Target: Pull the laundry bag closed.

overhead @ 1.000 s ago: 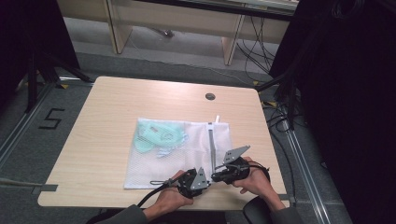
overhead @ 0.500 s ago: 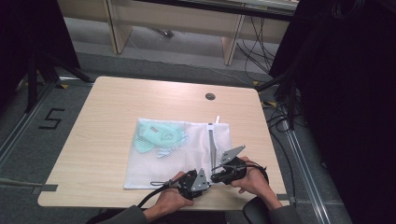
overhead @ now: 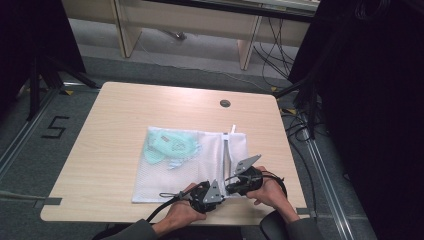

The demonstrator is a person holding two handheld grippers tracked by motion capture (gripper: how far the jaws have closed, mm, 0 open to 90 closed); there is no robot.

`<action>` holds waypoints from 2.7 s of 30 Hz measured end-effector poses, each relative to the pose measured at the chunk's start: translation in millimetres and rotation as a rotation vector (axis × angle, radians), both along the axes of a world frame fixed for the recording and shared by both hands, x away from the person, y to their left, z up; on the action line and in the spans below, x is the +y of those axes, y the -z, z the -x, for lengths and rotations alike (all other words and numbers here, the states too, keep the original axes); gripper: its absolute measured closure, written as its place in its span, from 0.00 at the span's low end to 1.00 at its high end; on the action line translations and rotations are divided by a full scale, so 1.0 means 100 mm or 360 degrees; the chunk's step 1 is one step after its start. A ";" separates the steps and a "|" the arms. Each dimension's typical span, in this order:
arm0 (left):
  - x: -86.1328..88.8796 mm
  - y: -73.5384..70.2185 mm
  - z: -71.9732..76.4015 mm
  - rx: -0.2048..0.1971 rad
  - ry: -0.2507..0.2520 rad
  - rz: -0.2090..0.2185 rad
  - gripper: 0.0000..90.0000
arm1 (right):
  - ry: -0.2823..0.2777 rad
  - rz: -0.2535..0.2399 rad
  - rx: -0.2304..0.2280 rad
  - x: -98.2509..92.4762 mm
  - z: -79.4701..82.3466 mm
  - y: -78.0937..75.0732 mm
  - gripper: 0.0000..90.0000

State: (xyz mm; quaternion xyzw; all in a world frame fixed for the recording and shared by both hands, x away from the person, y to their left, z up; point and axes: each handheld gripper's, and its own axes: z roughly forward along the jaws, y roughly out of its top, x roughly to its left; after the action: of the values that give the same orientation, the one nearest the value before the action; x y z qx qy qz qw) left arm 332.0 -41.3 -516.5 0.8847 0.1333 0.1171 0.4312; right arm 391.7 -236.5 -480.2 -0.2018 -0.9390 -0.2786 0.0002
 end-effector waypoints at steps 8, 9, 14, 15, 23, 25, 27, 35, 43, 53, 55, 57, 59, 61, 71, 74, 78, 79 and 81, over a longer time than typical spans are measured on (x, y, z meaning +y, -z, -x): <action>0.01 0.01 0.01 0.0010 0.0007 -0.0018 0.99 | 0.0000 0.0004 0.0031 0.02 -0.01 0.02 0.96; 0.01 0.01 0.01 0.0012 0.0007 -0.0020 0.99 | 0.0000 0.0001 0.0024 0.03 -0.02 0.02 0.96; 0.02 0.01 0.00 0.0020 0.0015 -0.0031 0.99 | -0.0007 -0.0017 0.0027 0.02 -0.06 0.03 0.96; 0.02 0.01 0.00 0.0027 0.0013 -0.0029 0.99 | -0.0007 -0.0017 0.0027 0.02 -0.06 0.03 0.96; 0.03 0.01 -0.01 0.0027 0.0011 -0.0022 0.99 | 0.0005 -0.0014 0.0025 0.03 -0.10 0.04 0.96; 0.03 0.01 -0.01 0.0044 0.0010 -0.0021 0.99 | 0.0010 -0.0020 0.0036 0.04 -0.11 0.04 0.96; 0.03 0.01 -0.01 0.0037 0.0008 -0.0019 0.99 | 0.0007 -0.0014 0.0036 0.04 -0.11 0.04 0.96; 0.05 -0.01 0.00 0.0043 0.0016 -0.0013 0.99 | 0.0012 -0.0009 0.0001 0.07 -0.16 0.04 0.96; 0.06 -0.01 -0.01 0.0046 0.0010 -0.0011 0.99 | 0.0005 -0.0012 0.0005 0.07 -0.19 0.04 0.96; 0.06 -0.03 0.00 0.0044 0.0004 0.0016 0.99 | -0.0021 0.0021 -0.0065 0.10 -0.25 0.00 0.96; 0.06 -0.03 0.01 0.0045 0.0004 0.0011 0.99 | -0.0038 0.0006 -0.0064 0.11 -0.26 0.02 0.96; 0.08 -0.04 0.00 0.0027 0.0013 -0.0028 0.99 | -0.0038 0.0016 -0.0057 0.11 -0.27 0.02 0.96; 0.07 -0.04 0.01 0.0032 0.0006 -0.0006 0.99 | -0.0037 0.0022 -0.0075 0.12 -0.28 0.02 0.96; 0.07 -0.04 0.01 0.0037 0.0013 -0.0013 0.99 | -0.0013 0.0030 -0.0061 0.12 -0.28 0.01 0.96; 0.08 -0.07 0.01 0.0060 0.0002 0.0019 0.99 | -0.0032 0.0019 -0.0099 0.13 -0.32 0.01 0.96; 0.08 -0.06 0.02 0.0053 0.0006 0.0017 0.99 | -0.0037 0.0013 -0.0087 0.13 -0.33 0.00 0.96; 0.09 -0.07 0.02 0.0048 0.0001 0.0009 0.99 | -0.0020 0.0004 -0.0097 0.12 -0.35 0.00 0.96; 0.09 -0.07 0.03 0.0062 -0.0005 0.0029 0.99 | -0.0020 0.0004 -0.0097 0.12 -0.35 0.00 0.96; 0.09 -0.07 0.03 0.0056 0.0000 0.0028 0.99 | -0.0025 0.0010 -0.0106 0.13 -0.37 -0.01 0.96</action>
State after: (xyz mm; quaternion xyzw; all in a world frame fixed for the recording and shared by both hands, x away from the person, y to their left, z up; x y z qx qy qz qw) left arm 328.7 -32.5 -509.0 0.8827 0.1419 0.1004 0.4365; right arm 428.5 -223.7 -479.7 -0.1851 -0.9409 -0.2821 -0.0296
